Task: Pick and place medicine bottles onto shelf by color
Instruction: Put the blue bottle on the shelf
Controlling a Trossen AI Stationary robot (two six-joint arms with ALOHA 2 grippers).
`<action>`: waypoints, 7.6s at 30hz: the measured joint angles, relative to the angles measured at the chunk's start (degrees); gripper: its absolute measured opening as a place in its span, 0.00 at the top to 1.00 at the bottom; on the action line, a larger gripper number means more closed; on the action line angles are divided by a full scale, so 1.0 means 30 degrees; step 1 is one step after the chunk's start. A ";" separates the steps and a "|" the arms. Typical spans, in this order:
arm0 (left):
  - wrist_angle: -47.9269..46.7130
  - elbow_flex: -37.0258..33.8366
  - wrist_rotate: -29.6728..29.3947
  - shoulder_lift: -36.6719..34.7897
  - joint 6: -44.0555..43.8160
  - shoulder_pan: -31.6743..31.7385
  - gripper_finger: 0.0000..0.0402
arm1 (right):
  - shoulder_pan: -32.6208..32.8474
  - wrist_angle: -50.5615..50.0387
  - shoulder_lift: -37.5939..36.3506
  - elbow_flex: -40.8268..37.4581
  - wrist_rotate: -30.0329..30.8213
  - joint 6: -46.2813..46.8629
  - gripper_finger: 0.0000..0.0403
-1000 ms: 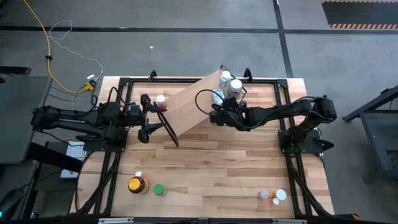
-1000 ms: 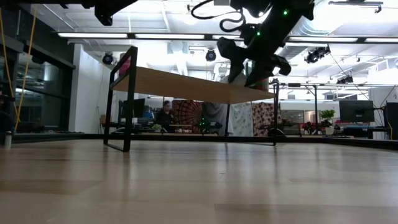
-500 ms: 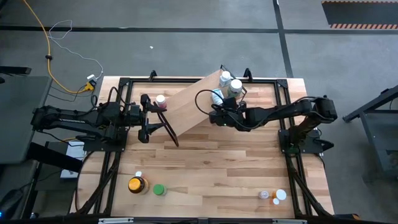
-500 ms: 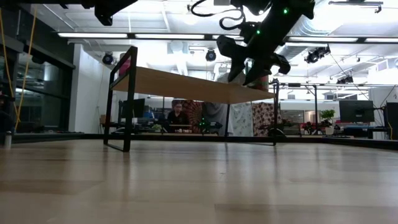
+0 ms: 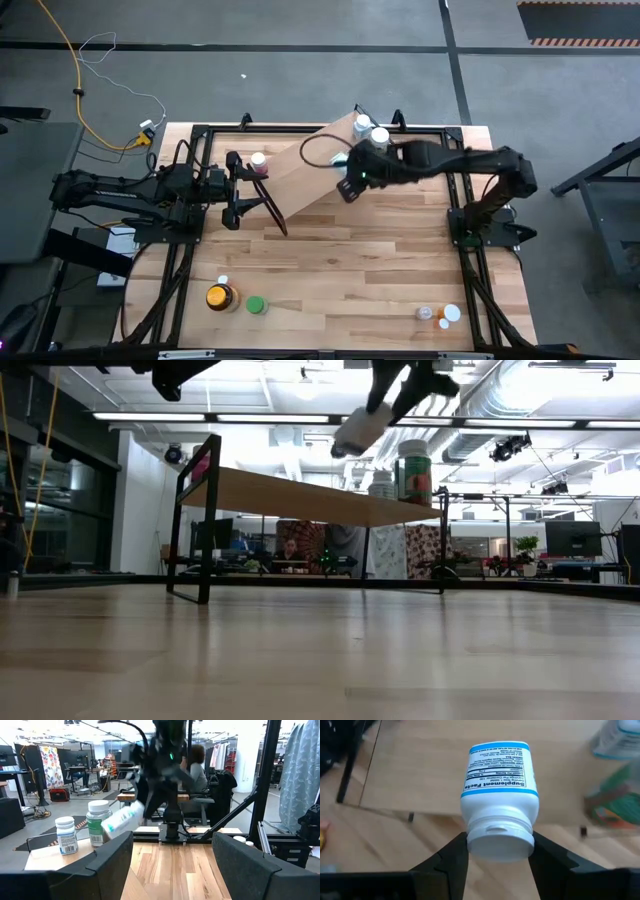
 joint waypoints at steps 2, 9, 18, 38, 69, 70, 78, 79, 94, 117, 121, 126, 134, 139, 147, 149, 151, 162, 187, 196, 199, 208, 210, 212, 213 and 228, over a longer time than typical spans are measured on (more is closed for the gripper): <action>0.0063 0.0002 0.0000 0.0000 0.0000 -0.0001 0.35 | -0.0432 -0.2497 0.0704 0.2300 -0.1159 0.0194 0.59; 0.0180 0.0002 0.0000 0.0000 -0.0036 -0.0001 0.35 | -0.2362 -0.7684 0.4559 0.9124 -0.5591 -0.0805 0.59; 0.0052 0.0002 0.0007 0.0000 0.0011 0.0003 0.35 | -0.4684 -0.7736 0.7793 1.0832 -1.1377 -0.3035 0.57; -0.0122 0.0002 0.0226 -0.0005 -0.0208 0.0001 0.35 | -0.6212 -0.7736 0.5612 0.8747 -1.0406 -0.2611 0.57; 0.0063 0.0002 0.0488 -0.0001 -0.0336 0.0006 0.35 | -0.7087 -0.6186 0.1657 0.0962 -1.0190 -0.2254 0.57; 0.0060 0.0002 0.0488 -0.0004 -0.0342 0.0002 0.35 | -0.7106 -0.6186 0.1657 0.0962 -1.0141 -0.2238 0.57; 0.0056 0.0002 0.0488 -0.0003 -0.0335 -0.0001 0.35 | -0.7217 -0.6088 0.1771 0.0962 -0.9507 -0.2248 0.57; 0.0056 0.0002 0.0488 0.0000 -0.0335 -0.0001 0.35 | -0.7210 -0.6006 0.1809 0.0962 -0.9418 -0.2261 0.57; 0.0034 0.0002 0.0491 0.0000 -0.0335 0.0002 0.35 | -0.7189 -0.5596 0.2335 0.0977 -0.9515 -0.2409 0.57; 0.0034 0.0002 0.0495 0.0000 -0.0335 0.0000 0.35 | -0.7049 -0.4644 0.2282 0.2162 -0.8577 -0.3722 0.57; 0.0034 0.0002 0.0495 0.0000 -0.0335 -0.0001 0.35 | -0.6804 -0.4661 0.2277 0.3098 -0.8015 -0.3717 0.57; 0.0034 0.0002 0.0495 -0.0001 -0.0335 -0.0001 0.35 | -0.6117 -0.5147 0.2277 0.3857 -0.8209 -0.4182 0.57; 0.0027 0.0002 0.0523 -0.0007 -0.0335 -0.0001 0.35 | -0.2818 -0.4675 0.2277 0.3801 -0.8884 -0.7712 0.57; 0.0027 0.0002 0.1548 0.0000 -0.0472 -0.0001 0.35 | 0.0303 -0.3839 0.2277 0.3738 -0.7675 -0.8886 0.57; 0.0238 0.0002 0.2217 0.0812 -0.0847 -0.0177 0.35 | 0.4022 -0.3489 0.2269 0.3738 -0.3806 -0.8243 0.57; 0.0944 0.0002 0.2222 0.1535 -0.0654 -0.0496 0.35 | 0.4564 -0.3281 0.2269 0.3731 -0.3263 -0.7969 0.57; 0.1712 0.0002 0.2243 0.2321 0.0086 -0.0947 0.35 | 0.4921 -0.3173 0.2269 0.3731 -0.2940 -0.7684 0.57; 0.4326 0.0002 0.1455 0.5448 0.7197 -0.3321 0.35 | 0.5762 0.0159 0.0757 -0.0560 -0.1263 -0.6195 0.57; 0.7029 0.2747 -0.7076 1.2643 1.5883 -0.5750 0.35 | 0.5627 2.9237 -0.4897 -1.7545 -0.2951 -0.8788 0.57; 0.7532 0.3418 -0.6821 1.3791 1.6155 -0.5853 0.35 | 0.5431 2.9324 -0.4076 -1.7529 -0.3053 -0.8701 0.57; 0.7584 0.3456 -0.6332 1.3784 1.6130 -0.5977 0.35 | 0.5372 2.9362 -0.4076 -1.7507 -0.3105 -0.8673 0.57; 0.8036 0.3449 -0.5435 1.3784 1.5863 -0.6252 0.35 | 0.5401 2.9477 -0.4069 -1.7499 -0.3235 -0.8628 0.57; 0.8085 0.3449 -0.5424 1.3784 1.5788 -0.6252 0.37 | 0.5401 2.9513 -0.4069 -1.7499 -0.3235 -0.8592 0.57; 0.8063 0.3449 -0.5450 1.3779 1.5803 -0.6254 0.39 | 0.5401 2.9539 -0.4069 -1.7499 -0.3228 -0.8566 0.57; 0.8065 0.3449 -0.5448 1.3782 1.5794 -0.6260 0.40 | 0.5401 2.9560 -0.4069 -1.7499 -0.3221 -0.8569 0.57; 0.7120 0.3456 -0.8808 1.3646 1.5139 -0.6915 0.63 | 0.5372 2.9097 -0.4378 -1.7492 -0.2605 -0.9948 0.52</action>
